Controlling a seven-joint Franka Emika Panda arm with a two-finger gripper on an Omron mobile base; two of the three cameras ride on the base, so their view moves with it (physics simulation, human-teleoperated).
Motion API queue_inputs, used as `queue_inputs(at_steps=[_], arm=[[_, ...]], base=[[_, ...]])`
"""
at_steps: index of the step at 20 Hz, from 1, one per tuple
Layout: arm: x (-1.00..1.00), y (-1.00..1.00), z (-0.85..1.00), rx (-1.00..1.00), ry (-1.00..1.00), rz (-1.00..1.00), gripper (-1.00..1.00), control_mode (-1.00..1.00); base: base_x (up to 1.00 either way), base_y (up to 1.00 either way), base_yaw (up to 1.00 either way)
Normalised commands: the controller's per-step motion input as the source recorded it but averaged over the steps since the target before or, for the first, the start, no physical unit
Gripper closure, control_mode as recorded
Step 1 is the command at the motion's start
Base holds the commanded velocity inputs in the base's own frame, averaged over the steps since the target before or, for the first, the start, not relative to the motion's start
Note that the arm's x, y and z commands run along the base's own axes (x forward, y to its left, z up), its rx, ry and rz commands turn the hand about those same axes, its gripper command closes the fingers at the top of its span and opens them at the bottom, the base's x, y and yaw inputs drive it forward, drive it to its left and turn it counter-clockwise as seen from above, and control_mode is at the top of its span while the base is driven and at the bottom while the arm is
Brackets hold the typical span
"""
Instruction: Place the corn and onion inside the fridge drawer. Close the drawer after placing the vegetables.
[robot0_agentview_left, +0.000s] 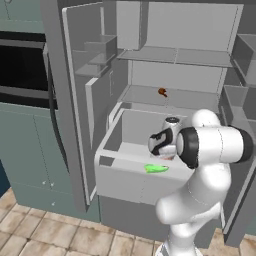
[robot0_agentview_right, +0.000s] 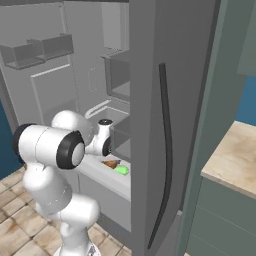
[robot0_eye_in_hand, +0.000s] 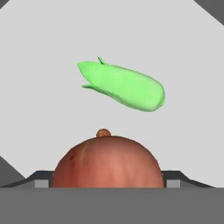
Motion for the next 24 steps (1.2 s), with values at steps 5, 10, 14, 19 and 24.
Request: queue_inputs(at_steps=[5, 10, 14, 19, 24], arm=[[-0.23, 0.0, -0.49, 0.0, 0.0, 0.01, 1.0, -1.0], [-0.24, 0.03, -0.17, 0.0, -0.06, 0.0, -1.0, -1.0], [-0.01, 0.01, 0.16, 0.0, -0.12, 0.0, -1.0, -1.0], [0.07, 0.01, 0.55, 0.0, -0.03, 0.0, -1.0, -1.0], [0.09, 0.09, 0.86, 0.0, -0.05, 0.0, -1.0, -1.0]], base=[[0.0, 0.0, 0.0], [0.0, 0.0, 0.0], [0.0, 0.0, 0.0], [0.0, 0.0, 0.0], [0.0, 0.0, 0.0]])
